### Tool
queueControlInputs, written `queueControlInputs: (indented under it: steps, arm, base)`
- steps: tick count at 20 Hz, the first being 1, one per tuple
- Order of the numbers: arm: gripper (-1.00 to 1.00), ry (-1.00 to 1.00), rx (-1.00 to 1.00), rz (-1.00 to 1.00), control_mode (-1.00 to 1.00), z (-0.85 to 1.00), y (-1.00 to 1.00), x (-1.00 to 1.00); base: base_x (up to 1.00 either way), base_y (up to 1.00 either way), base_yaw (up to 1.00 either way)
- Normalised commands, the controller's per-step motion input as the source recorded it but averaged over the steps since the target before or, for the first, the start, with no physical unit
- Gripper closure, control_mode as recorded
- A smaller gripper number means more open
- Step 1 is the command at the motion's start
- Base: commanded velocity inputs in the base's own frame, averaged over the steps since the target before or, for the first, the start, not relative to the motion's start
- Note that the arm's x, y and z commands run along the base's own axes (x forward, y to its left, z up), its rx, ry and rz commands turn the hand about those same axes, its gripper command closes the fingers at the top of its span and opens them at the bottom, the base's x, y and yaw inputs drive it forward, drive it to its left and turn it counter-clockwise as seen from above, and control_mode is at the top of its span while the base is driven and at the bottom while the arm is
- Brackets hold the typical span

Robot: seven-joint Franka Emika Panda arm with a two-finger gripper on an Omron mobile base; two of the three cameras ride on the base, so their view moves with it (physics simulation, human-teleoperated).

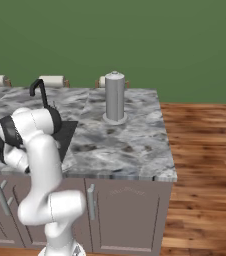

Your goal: Open the cabinet, pick the kettle from the cabinet, and place it in the sink.

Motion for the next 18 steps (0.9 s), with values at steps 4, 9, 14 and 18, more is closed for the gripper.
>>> queueControlInputs:
  steps: [4,9,14,18]
  arm:
    - [-1.0,-0.03,0.0,-0.05,-1.0,0.51,0.0,0.0]
    - [-1.0,-0.05,0.0,0.0,-1.0,0.53,0.0,0.0]
    - [-1.0,0.0,0.04,0.0,-1.0,0.45,0.1,-0.05]
    - [-1.0,0.02,0.12,0.0,-1.0,0.49,0.04,-0.1]
  base:
    - [0.0,0.0,0.0]
    - [0.0,0.0,0.0]
    - [0.0,0.0,0.0]
    - [0.0,0.0,0.0]
